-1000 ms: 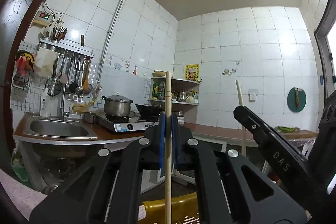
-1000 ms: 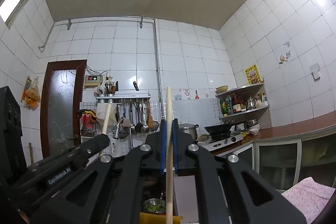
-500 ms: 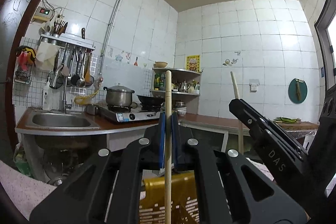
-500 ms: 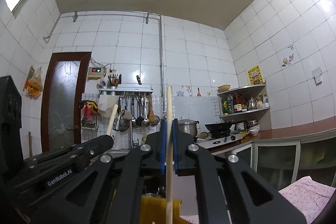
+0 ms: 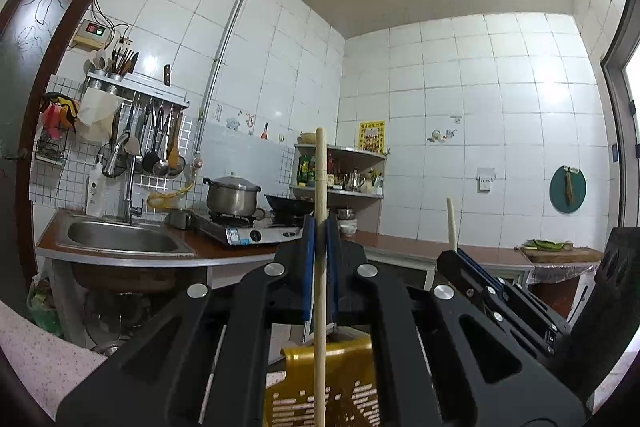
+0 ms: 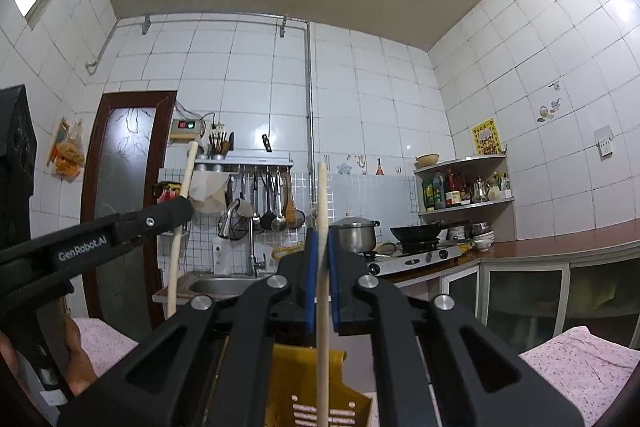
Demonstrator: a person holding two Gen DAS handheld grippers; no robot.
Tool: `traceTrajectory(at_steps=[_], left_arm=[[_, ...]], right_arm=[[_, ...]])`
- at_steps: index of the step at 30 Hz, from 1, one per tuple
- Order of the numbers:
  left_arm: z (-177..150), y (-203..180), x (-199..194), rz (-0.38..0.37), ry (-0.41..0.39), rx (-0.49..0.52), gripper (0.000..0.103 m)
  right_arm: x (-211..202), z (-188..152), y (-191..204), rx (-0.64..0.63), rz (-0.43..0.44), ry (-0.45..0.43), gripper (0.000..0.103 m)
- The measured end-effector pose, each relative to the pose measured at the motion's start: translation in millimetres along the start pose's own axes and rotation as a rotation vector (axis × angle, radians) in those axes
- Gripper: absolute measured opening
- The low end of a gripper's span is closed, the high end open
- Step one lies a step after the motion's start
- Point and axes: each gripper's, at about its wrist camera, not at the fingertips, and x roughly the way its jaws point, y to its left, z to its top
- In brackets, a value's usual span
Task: Organize utensils
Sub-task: 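Lower the chopstick into the yellow holder and open the left tool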
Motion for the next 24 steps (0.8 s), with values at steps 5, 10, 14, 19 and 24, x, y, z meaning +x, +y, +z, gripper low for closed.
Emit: traceTrajectory(at_steps=[5, 10, 14, 19, 24], left_arm=[[-17, -6, 6, 0.009, 0.013, 0.052, 0.004], [-35, -9, 3, 0.005, 0.053, 0.082, 0.004], [-43, -11, -5, 0.011, 0.071, 0.106, 0.004], [-44, -5, -15, 0.016, 0.106, 0.057, 0.005], [-45, -6, -24, 0.013, 0.141, 0.068, 0.005]], right_arm=[[1, -10, 0, -0.001, 0.013, 0.008, 0.006], [1, -25, -3, -0.013, 0.009, 0.046, 0.006], [-5, -29, 3, -0.045, 0.012, 0.066, 0.006], [-14, -36, 5, -0.051, 0.004, 0.116, 0.006], [-17, -39, 3, -0.032, -0.004, 0.176, 0.006]])
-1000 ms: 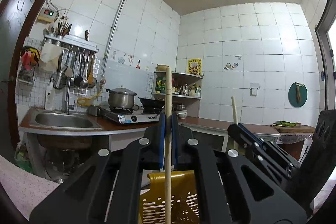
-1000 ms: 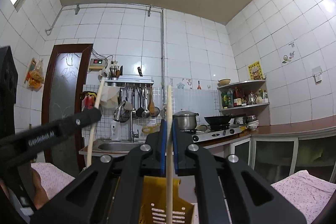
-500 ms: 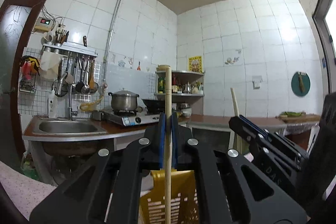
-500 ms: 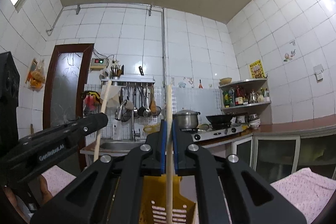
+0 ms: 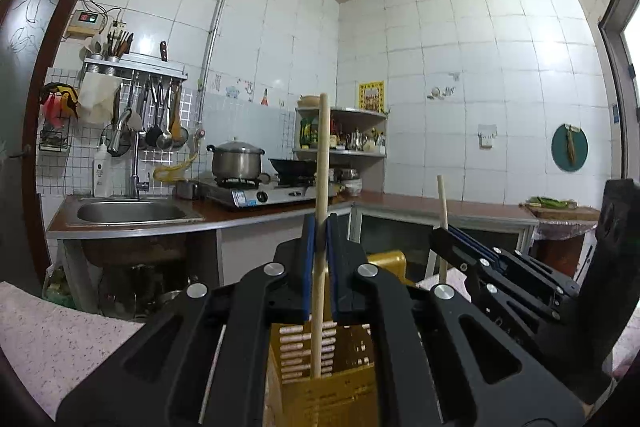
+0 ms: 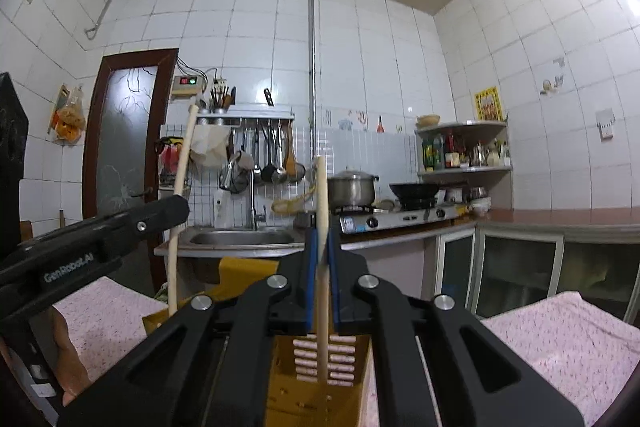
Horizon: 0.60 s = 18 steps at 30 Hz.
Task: Organize utensils
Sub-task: 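Lower the chopstick into the yellow holder and open the left tool, then move the left tool back down to the remaining chopsticks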
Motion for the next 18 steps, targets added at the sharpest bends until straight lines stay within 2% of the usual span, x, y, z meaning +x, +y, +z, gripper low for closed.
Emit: traceTrajectory(at_steps=[6, 10, 13, 18], left_arm=[[3, 5, -9, 0.003, 0.018, -0.032, 0.005], [14, 8, 0, -0.017, 0.028, -0.064, 0.004], [24, 5, 11, -0.007, 0.013, -0.050, 0.004], [11, 7, 22, -0.021, 0.082, -0.071, 0.004]], right_arm=[[-11, 1, 1, -0.003, 0.005, 0.022, 0.006], [-13, 2, 0, 0.000, -0.004, 0.025, 0.006], [-11, 5, -1, 0.010, -0.010, 0.022, 0.006], [-6, 2, -2, 0.010, -0.015, 0.053, 0.006]])
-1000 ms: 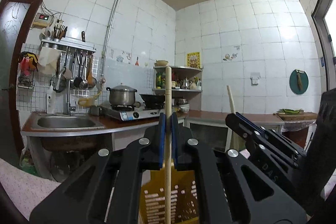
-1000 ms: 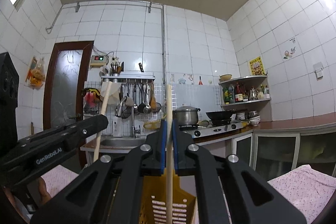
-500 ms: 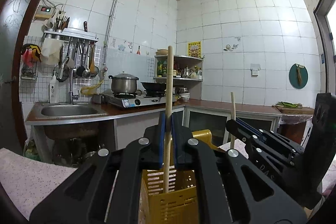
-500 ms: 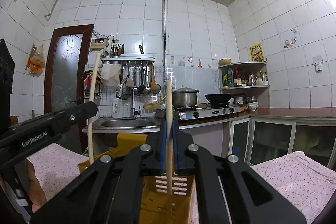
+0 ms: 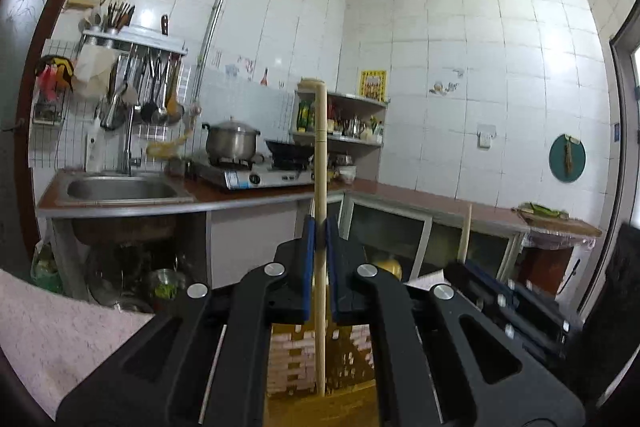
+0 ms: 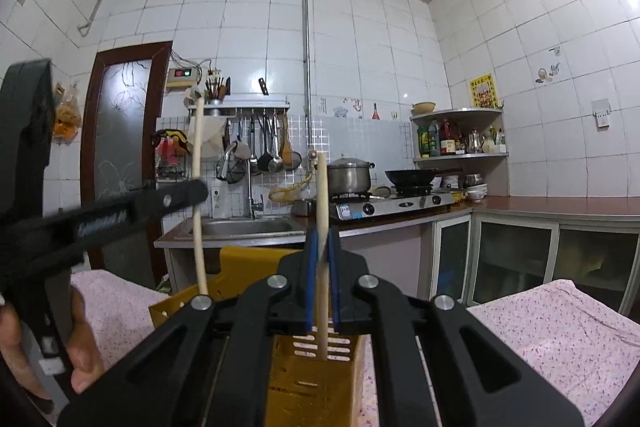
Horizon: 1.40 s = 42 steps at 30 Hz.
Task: Organize utensils
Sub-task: 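Move the left tool back down to the remaining chopsticks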
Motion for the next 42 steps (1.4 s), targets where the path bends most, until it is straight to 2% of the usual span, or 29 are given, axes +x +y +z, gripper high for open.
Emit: traceTrajectory(at_steps=[4, 7, 9, 11, 12, 13, 14, 15, 17, 20, 23, 25, 31, 34, 36, 42], left_arm=[[-18, -2, -5, 0.023, 0.044, 0.046, 0.004], [-24, 7, -7, 0.036, 0.095, 0.015, 0.004], [-27, 13, -12, 0.043, 0.125, -0.014, 0.011], [-27, 19, -18, 0.051, 0.146, -0.043, 0.033], [-26, 22, -25, 0.062, 0.151, -0.062, 0.037], [-25, 23, -30, 0.068, 0.155, -0.069, 0.047], [-24, 24, -38, 0.074, 0.162, -0.078, 0.058], [-23, 24, -46, 0.076, 0.167, -0.087, 0.063], [-20, 25, -65, 0.080, 0.172, -0.108, 0.081], [-19, 24, -90, 0.093, 0.198, -0.123, 0.095], [-24, 20, -116, 0.139, 0.214, -0.102, 0.098], [-29, 17, -128, 0.164, 0.251, -0.078, 0.098], [-45, 10, -143, 0.254, 0.381, 0.003, 0.098], [-59, 7, -149, 0.302, 0.411, 0.046, 0.098], [-68, 7, -151, 0.305, 0.434, 0.060, 0.098], [-87, 13, -147, 0.227, 0.534, 0.015, 0.098]], right_arm=[[4, -3, -2, 0.021, -0.004, 0.042, 0.006], [2, -1, -2, 0.027, -0.009, 0.071, 0.007], [-2, 3, -1, 0.029, -0.008, 0.088, 0.008], [-7, 8, -1, 0.034, -0.017, 0.104, 0.031], [-13, 12, -2, 0.049, -0.024, 0.102, 0.056], [-21, 15, -3, 0.063, -0.033, 0.094, 0.060], [-26, 17, -3, 0.065, -0.034, 0.095, 0.060], [-34, 20, -2, 0.062, -0.041, 0.117, 0.060], [-45, 22, -2, 0.066, -0.054, 0.163, 0.060], [-63, 21, -2, 0.069, -0.075, 0.242, 0.060], [-86, 15, 3, 0.052, -0.111, 0.317, 0.062], [-102, 10, 8, 0.037, -0.125, 0.365, 0.068], [-136, -9, 17, 0.040, -0.206, 0.480, 0.076], [-143, -23, 13, 0.083, -0.242, 0.530, 0.077], [-145, -34, 7, 0.111, -0.262, 0.563, 0.077], [-136, -62, -1, 0.129, -0.330, 0.700, 0.077]])
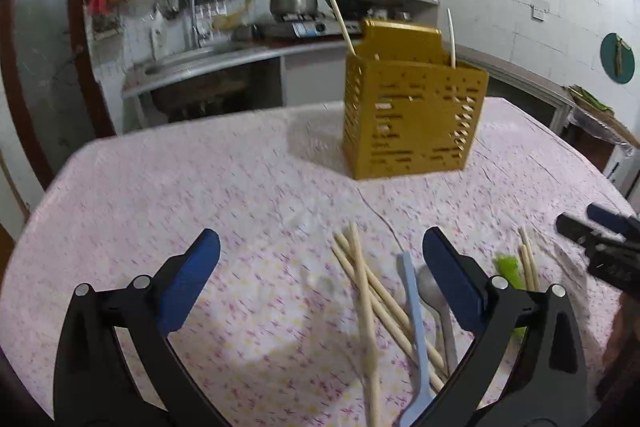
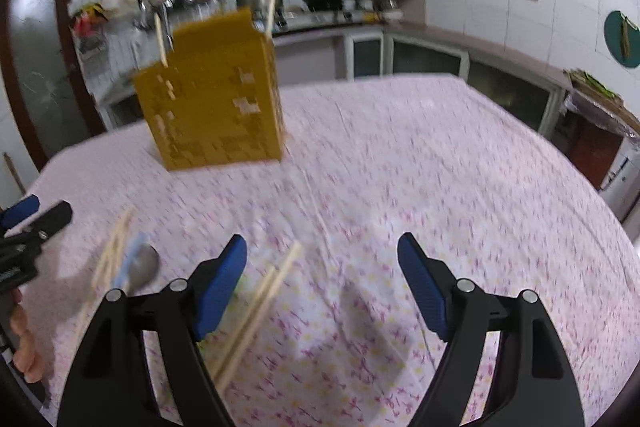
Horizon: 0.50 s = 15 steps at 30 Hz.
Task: Organize utensils
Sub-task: 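Move the left tool back down to the remaining chopsticks, then close the left tool on another wooden chopstick and lift it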
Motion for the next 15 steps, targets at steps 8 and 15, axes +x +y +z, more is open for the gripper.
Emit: traceTrajectory(at_steps=[8, 15], left_arm=[[-10, 11, 28, -0.068, 0.133, -0.104, 0.098], [-11, 4, 39, -0.102, 0.171, -0.092, 0.085]], right_arm=[[19, -11, 12, -0.020, -0.022, 0.096, 0.054], [30, -11, 14, 0.010, 0.014, 0.146, 0.035]])
